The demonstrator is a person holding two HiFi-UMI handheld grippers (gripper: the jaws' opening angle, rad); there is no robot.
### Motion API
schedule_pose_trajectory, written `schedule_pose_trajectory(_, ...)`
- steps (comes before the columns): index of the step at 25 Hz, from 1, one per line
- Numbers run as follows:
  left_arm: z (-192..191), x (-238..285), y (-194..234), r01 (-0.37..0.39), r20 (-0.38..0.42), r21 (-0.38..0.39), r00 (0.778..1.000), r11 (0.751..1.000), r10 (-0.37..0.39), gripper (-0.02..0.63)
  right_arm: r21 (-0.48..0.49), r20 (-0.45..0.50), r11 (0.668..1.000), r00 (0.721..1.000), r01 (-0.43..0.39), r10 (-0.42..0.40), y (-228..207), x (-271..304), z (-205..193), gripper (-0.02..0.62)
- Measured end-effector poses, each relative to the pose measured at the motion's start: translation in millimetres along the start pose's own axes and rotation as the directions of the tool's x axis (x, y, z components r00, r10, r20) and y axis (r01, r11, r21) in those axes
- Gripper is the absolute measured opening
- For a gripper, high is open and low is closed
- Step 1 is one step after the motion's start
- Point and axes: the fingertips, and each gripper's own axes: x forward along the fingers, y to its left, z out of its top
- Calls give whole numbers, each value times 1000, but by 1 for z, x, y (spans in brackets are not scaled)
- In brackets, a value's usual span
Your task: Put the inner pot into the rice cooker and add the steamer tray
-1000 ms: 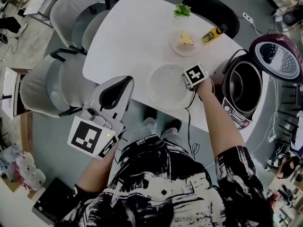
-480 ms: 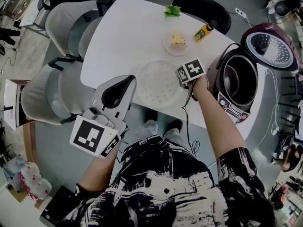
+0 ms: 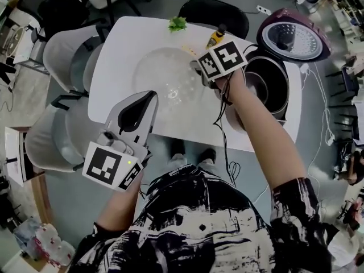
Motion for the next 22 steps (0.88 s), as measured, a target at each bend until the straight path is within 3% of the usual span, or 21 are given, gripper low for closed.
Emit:
schedule_pose_trajectory(5, 12, 23, -32, 87, 27, 21, 996, 996, -88, 5, 29, 93, 996, 992, 87, -89, -43, -88, 19, 8)
schedule_pose_trajectory(10, 18, 53, -72, 179, 28, 34, 983, 983, -180, 5, 158, 89, 965, 971, 208, -223, -123, -174, -25, 8)
schedule_pose_trajectory(16, 17, 85, -115, 255, 3, 42, 967, 966, -255, 5, 371, 15, 874, 939, 314, -344, -216, -231, -117, 8)
schedule_pose_trajectory(22, 11, 99, -134, 271, -32, 50, 962, 961, -269, 5, 489, -76, 792, 922, 366, -379, -261, -232, -190, 8)
